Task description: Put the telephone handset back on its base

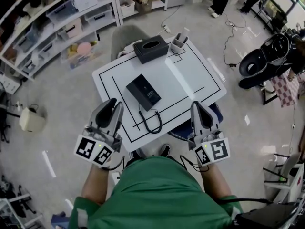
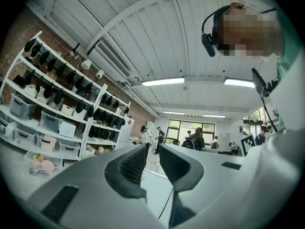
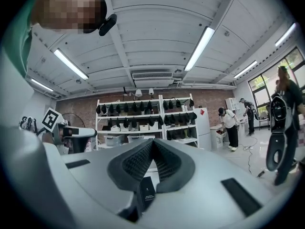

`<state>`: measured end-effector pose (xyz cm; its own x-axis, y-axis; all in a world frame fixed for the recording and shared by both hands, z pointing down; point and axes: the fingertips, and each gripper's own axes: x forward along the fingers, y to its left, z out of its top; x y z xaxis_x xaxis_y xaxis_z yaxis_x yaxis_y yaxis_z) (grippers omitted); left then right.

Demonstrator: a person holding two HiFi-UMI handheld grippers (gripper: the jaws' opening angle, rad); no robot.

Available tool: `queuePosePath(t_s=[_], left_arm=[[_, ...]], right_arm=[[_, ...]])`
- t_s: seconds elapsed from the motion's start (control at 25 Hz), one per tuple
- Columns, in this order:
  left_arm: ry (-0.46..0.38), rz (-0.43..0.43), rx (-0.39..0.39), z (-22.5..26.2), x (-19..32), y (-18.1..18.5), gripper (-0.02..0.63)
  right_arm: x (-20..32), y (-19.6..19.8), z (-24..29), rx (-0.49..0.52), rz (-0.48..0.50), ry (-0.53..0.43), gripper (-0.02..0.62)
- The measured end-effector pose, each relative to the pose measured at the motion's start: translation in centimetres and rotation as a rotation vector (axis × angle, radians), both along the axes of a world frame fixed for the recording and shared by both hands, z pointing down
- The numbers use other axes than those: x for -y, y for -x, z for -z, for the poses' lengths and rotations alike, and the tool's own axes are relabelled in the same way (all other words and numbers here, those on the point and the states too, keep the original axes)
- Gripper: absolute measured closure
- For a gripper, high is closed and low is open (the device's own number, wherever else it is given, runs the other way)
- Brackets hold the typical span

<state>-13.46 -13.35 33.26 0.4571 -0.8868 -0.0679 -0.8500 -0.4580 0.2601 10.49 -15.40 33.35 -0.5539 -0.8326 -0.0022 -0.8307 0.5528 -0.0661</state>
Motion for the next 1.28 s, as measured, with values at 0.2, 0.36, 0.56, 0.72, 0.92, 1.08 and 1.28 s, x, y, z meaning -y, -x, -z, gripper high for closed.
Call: queuePosePath(t_s=[0.2,0.36,0.56,0.72,0.92,1.08,1.28], left_arm=[[0.007,-0.005,-0.004,0.0,-0.1,0.1,0.509],[0.003,-0.004,0.009,-0.1,0.2,0.1,0.509],[0.009,-0.005,0.005,-0.3,0.6,0.2,0.509],[0.015,-0.006,0.003,-0.7,0.7,0.2,0.509],[0.021,-0.009,0.001,-1.0,0.9,0.2,0.509],[0.022,-0.01,-0.002,-1.1,1.0,0.4,0.509],[0.03,-0.011,-0.004,-1.2,0.8,0.8,0.509]], right_arm=[[-0.1,0.1,-0.1,0.001,-0.004,0.01,0.574],[0.2,0.3,0.0,-0.002,0.001,0.0,0.574],[0.4,0.6,-0.2,-0.002,0.009,0.0,0.574],[0.6,0.7,-0.4,-0.001,0.011,0.004,0.574],[0.8,0.9,-0.6,-0.004,0.014,0.009,0.574],[0.9,1.3,-0.6,-0.007,0.019,0.008,0.574],[0.5,1.5,-0.6,-0.008,0.015,0.012,0.574]])
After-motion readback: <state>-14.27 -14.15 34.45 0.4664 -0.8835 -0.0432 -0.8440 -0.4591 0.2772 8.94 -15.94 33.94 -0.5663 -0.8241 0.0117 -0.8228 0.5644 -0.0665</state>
